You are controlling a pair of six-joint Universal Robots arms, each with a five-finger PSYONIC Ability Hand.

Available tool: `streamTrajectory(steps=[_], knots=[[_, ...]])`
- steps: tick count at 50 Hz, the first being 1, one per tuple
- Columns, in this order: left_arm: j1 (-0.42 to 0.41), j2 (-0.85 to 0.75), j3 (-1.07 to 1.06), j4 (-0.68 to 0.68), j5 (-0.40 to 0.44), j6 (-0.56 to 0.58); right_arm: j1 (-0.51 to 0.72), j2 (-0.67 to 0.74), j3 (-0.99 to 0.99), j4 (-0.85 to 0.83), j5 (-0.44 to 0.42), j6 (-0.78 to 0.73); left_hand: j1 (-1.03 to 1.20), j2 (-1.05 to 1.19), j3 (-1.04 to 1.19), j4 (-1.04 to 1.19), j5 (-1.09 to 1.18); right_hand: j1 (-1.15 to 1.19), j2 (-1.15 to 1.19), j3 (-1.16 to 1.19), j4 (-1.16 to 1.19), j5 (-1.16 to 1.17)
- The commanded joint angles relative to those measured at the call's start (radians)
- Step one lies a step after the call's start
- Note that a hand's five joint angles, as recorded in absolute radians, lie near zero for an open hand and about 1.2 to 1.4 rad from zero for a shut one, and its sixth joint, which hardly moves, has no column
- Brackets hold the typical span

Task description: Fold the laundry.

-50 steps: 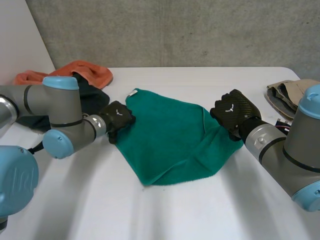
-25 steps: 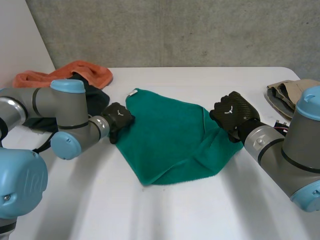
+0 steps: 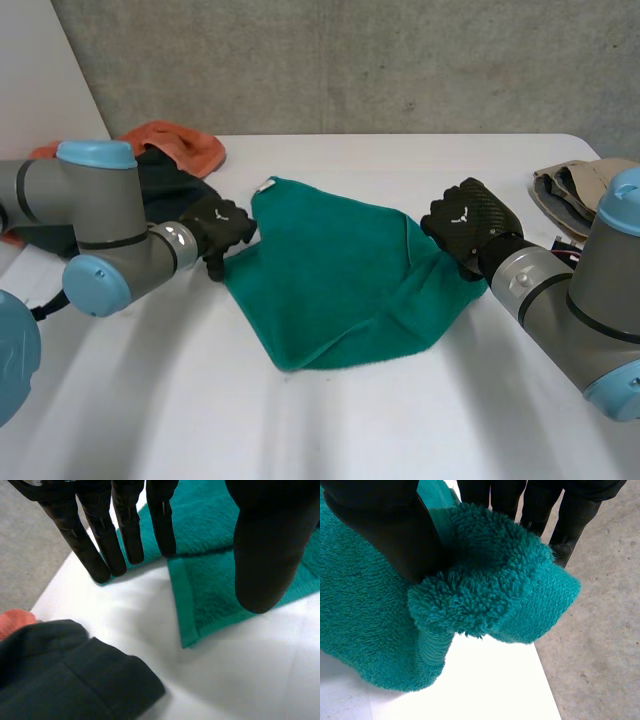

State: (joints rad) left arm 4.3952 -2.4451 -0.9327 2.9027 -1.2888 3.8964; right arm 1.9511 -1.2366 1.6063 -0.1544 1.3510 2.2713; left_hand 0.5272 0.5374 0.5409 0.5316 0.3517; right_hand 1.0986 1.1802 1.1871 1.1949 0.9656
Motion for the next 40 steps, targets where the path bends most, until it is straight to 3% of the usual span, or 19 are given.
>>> streamTrajectory(steps=[1, 6, 23, 25, 29, 36, 40], knots=[[0.004, -0.037, 0.029, -0.003, 0.003, 0.026, 0.002, -0.001, 0.001, 0.001, 0.000, 0.000, 0.150, 0.140, 0.136, 0.146, 0.151, 0.298, 0.216, 0.209, 0.201, 0.256], [0.000, -0.071, 0.069, -0.016, 0.003, 0.026, 0.002, 0.000, 0.001, -0.002, -0.001, -0.001, 0.261, 0.251, 0.248, 0.257, 0.262, 0.298, 0.216, 0.209, 0.201, 0.256], [-0.016, -0.130, 0.146, -0.056, -0.004, 0.047, -0.003, 0.006, 0.000, -0.005, 0.000, -0.001, 0.279, 0.269, 0.265, 0.275, 0.280, 0.298, 0.216, 0.209, 0.201, 0.256], [-0.019, -0.137, 0.155, -0.054, -0.007, 0.051, -0.001, 0.005, 0.000, -0.005, 0.000, -0.001, 0.381, 0.371, 0.368, 0.377, 0.382, 0.298, 0.216, 0.209, 0.201, 0.256], [-0.029, -0.158, 0.192, -0.053, -0.018, 0.049, -0.003, 0.003, 0.000, -0.005, 0.000, 0.000, 0.868, 0.858, 0.854, 0.864, 0.869, 0.298, 0.216, 0.209, 0.201, 0.256], [-0.072, -0.192, 0.238, -0.056, -0.115, 0.090, -0.020, 0.000, -0.011, 0.001, -0.001, 0.002, 0.869, 0.859, 0.855, 0.865, 0.870, 0.298, 0.216, 0.209, 0.201, 0.256], [-0.062, -0.069, 0.134, -0.079, -0.132, 0.103, -0.041, -0.032, -0.035, 0.036, 0.000, 0.011, 0.869, 0.859, 0.855, 0.865, 0.870, 0.298, 0.216, 0.209, 0.201, 0.256]])
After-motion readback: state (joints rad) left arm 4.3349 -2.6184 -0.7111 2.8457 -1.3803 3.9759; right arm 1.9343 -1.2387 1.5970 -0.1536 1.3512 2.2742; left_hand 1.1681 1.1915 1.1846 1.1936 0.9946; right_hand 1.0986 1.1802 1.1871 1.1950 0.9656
